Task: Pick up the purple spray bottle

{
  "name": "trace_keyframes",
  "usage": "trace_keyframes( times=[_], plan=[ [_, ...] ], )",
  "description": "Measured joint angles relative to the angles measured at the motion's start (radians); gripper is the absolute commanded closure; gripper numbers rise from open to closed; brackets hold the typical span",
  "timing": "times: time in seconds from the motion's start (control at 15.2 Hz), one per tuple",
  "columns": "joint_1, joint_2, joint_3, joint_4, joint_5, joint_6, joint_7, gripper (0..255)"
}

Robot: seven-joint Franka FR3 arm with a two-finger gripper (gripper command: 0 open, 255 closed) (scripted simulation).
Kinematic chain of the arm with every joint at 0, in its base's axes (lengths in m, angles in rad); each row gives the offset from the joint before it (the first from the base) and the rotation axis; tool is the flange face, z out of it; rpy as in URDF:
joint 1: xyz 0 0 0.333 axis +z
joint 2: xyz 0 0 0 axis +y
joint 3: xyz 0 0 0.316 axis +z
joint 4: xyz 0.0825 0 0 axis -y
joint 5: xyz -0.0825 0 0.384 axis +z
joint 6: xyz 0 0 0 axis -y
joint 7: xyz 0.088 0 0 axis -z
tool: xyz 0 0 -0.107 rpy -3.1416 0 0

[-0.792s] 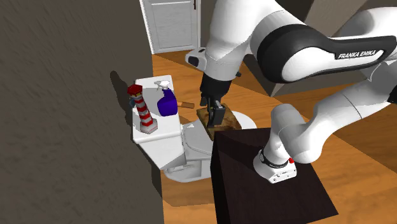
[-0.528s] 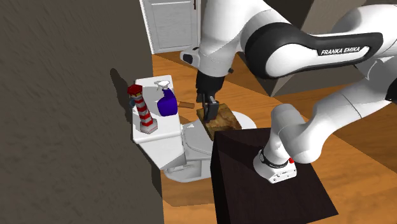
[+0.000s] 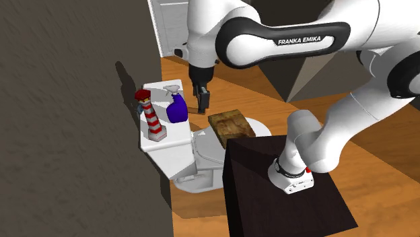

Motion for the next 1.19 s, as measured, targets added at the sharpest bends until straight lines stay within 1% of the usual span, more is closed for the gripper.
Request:
trace_keyframes(
  times=[0.26, 0.53, 0.79, 1.06, 1.19],
  plan=[
    [-0.009, 0.123, -0.071, 0.080, -0.004, 0.026, -0.098, 0],
    [-0.018, 0.263, -0.138, 0.191, 0.012, 0.034, -0.199, 0],
    [-0.033, 0.416, -0.194, 0.319, 0.050, 0.035, -0.299, 0],
    [-0.068, 0.580, -0.240, 0.477, 0.106, 0.009, -0.406, 0],
    [-0.075, 0.611, -0.244, 0.488, 0.117, 0.023, -0.424, 0]
  ],
)
